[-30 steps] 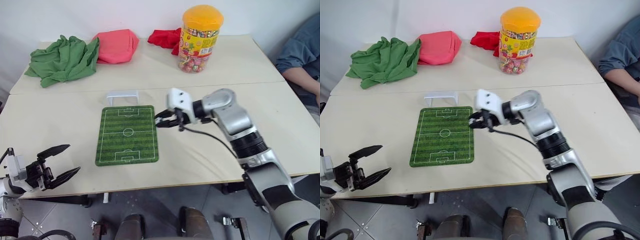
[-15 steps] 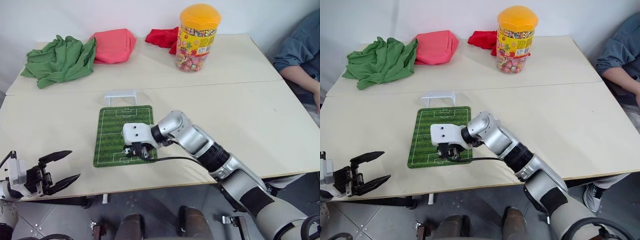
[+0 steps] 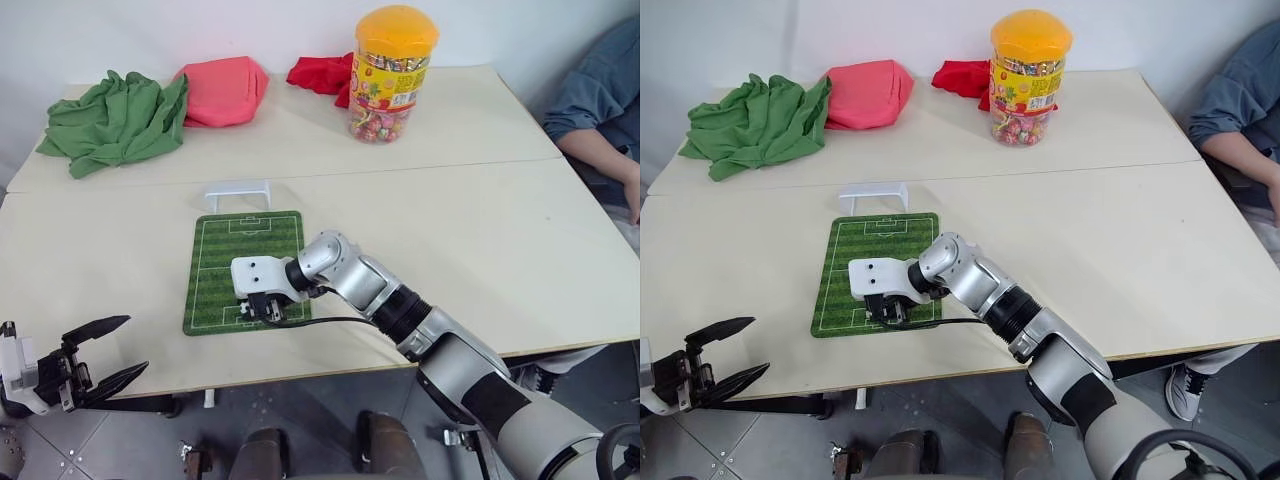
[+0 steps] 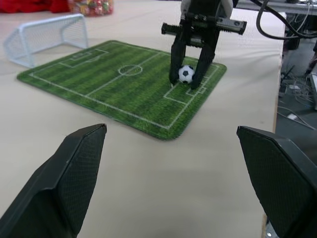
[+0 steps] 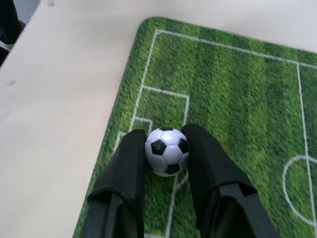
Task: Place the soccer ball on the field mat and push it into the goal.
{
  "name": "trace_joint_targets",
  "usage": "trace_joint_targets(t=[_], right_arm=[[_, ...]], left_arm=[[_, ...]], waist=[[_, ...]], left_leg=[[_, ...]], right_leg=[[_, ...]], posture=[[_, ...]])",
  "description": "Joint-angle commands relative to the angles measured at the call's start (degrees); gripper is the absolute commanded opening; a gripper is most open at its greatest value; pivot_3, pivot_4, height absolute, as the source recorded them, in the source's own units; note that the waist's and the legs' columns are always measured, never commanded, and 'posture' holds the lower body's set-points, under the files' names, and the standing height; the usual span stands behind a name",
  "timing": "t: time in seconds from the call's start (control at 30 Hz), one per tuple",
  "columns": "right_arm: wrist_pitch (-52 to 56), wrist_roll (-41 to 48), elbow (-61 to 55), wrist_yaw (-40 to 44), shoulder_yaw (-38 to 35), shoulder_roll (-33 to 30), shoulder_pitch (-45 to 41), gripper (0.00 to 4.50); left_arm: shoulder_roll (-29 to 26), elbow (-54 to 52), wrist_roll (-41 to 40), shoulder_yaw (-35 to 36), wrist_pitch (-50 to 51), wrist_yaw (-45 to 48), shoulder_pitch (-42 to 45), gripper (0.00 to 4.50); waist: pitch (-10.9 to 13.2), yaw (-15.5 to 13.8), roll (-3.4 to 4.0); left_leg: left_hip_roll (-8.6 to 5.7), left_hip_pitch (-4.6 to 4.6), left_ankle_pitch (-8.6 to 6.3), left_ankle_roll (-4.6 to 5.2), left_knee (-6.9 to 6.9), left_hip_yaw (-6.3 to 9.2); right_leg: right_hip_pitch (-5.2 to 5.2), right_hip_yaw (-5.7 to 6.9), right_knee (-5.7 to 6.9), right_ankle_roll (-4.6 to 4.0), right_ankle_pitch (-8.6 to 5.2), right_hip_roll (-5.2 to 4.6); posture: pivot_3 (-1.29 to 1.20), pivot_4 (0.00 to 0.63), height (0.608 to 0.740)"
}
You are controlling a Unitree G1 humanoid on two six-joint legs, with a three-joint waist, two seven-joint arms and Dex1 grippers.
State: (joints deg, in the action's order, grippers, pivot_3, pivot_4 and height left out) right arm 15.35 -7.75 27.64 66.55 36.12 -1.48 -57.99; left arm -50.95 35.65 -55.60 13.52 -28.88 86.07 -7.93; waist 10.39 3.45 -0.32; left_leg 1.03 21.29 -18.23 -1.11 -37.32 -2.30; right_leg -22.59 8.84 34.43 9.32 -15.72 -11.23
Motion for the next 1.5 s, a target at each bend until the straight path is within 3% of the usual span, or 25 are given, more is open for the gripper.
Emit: trace_joint_targets(t=[0.03, 0.77, 1.13, 1.43, 1.5], right_arm=[[-0.70, 0.18, -1.01, 0.96, 0.15, 1.13, -0.58, 0.85], [-0.60, -0.01, -1.80, 3.15, -0.26, 1.12, 0.26, 0.85], [-0.73, -0.01, -0.91, 2.19, -1.48, 1.74, -0.82, 4.46], [4.06, 9.09, -16.51, 4.59, -10.63, -1.55, -1.45, 4.46], [6.17, 13.95, -21.07, 6.59, -13.47, -2.91, 0.46, 4.09]], left_arm=[[-0.74, -0.84, -1.07, 1.27, -0.58, 6.43, -0.30, 4.50], [0.61, 1.53, 1.56, 1.28, -0.47, 6.43, 5.78, 4.50], [0.83, 2.15, 1.90, 1.96, -0.29, 6.43, 6.61, 4.50], [0.69, 2.72, 2.12, 1.78, 0.34, 6.43, 7.97, 4.50], [0.58, 3.16, 2.22, 1.71, 0.50, 6.43, 8.52, 4.50]], waist=[[0.00, -0.07, 0.00], [-0.02, -0.07, -0.03], [-0.02, -0.09, -0.03], [-0.02, -0.22, -0.05], [-0.03, -0.25, -0.05]], left_leg=[[0.01, 0.00, 0.00, 0.00, -0.01, 0.00], [0.03, 0.00, -0.02, -0.01, -0.04, -0.02], [0.03, 0.00, -0.02, -0.01, -0.04, -0.03], [0.03, 0.00, -0.02, -0.01, -0.04, -0.01], [0.03, 0.00, -0.02, -0.01, -0.03, -0.02]], right_leg=[[0.00, 0.00, 0.00, 0.00, 0.00, 0.00], [-0.02, 0.00, 0.05, -0.01, 0.00, 0.01], [-0.02, 0.00, 0.05, -0.01, 0.00, 0.01], [-0.02, 0.01, 0.05, -0.01, 0.00, 0.01], [-0.02, 0.01, 0.05, -0.01, 0.00, 0.01]], posture=[[0.00, 0.150, 0.740], [0.00, 0.150, 0.740], [0.00, 0.150, 0.740], [0.00, 0.150, 0.740], [0.00, 0.150, 0.740]])
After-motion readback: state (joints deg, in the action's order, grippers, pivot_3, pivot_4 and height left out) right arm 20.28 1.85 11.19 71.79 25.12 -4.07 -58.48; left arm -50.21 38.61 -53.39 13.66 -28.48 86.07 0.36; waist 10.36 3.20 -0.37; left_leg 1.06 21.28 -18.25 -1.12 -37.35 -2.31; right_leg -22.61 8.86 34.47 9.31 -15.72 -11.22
